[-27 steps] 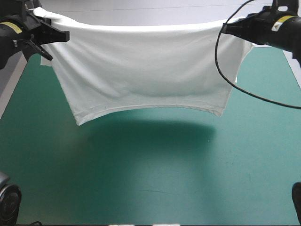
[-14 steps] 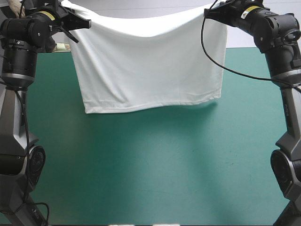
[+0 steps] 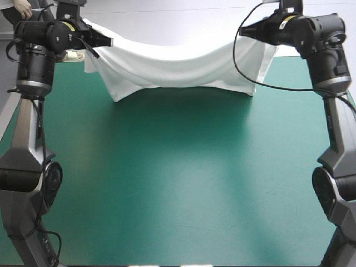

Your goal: Fold the cloth

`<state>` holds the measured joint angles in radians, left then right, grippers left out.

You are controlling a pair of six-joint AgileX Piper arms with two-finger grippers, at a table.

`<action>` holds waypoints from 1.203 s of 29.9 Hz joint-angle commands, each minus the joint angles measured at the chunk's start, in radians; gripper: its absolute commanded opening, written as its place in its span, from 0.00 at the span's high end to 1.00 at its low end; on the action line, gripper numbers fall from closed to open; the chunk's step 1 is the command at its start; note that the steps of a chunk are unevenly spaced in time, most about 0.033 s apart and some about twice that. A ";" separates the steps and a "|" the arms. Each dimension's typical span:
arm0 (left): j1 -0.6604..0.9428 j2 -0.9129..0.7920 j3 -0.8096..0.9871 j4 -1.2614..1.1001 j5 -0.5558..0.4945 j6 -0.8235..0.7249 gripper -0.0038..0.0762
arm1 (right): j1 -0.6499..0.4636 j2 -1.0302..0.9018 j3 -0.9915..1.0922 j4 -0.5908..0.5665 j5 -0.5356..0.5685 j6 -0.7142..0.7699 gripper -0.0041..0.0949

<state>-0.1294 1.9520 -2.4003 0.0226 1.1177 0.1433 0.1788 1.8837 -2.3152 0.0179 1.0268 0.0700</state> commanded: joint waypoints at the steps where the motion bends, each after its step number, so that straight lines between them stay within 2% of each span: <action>1: -0.002 0.017 0.025 -0.037 0.072 -0.003 0.96 | -0.005 0.058 -0.020 -0.018 0.097 0.000 0.98; 4: -0.002 0.076 0.095 -0.080 0.138 -0.003 0.96 | -0.005 0.145 -0.017 -0.012 0.192 0.000 0.98; 8: -0.002 0.083 0.231 -0.132 0.157 0.006 0.96 | -0.005 0.160 0.089 0.072 0.192 -0.009 0.98; 13: -0.002 0.013 0.398 -0.129 0.164 0.011 0.96 | 0.010 0.041 0.339 0.056 0.190 -0.029 0.98; 18: -0.002 -0.121 0.626 -0.133 0.141 0.019 0.96 | 0.029 -0.162 0.611 0.012 0.129 -0.043 0.98; 23: -0.002 -0.295 0.897 -0.129 0.143 0.031 0.96 | 0.029 -0.309 0.828 -0.038 0.191 -0.038 0.98; 29: -0.002 -0.449 1.204 -0.125 0.158 0.052 0.96 | 0.029 -0.404 1.106 -0.012 0.185 -0.039 0.98; 36: -0.002 -0.563 1.434 -0.104 0.144 0.050 0.96 | 0.029 -0.479 1.350 0.042 0.078 -0.070 0.98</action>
<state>-0.1294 1.4564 -1.0048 -0.1041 1.2134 0.1952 0.2093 1.4657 -1.0147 0.0559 1.1473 0.0330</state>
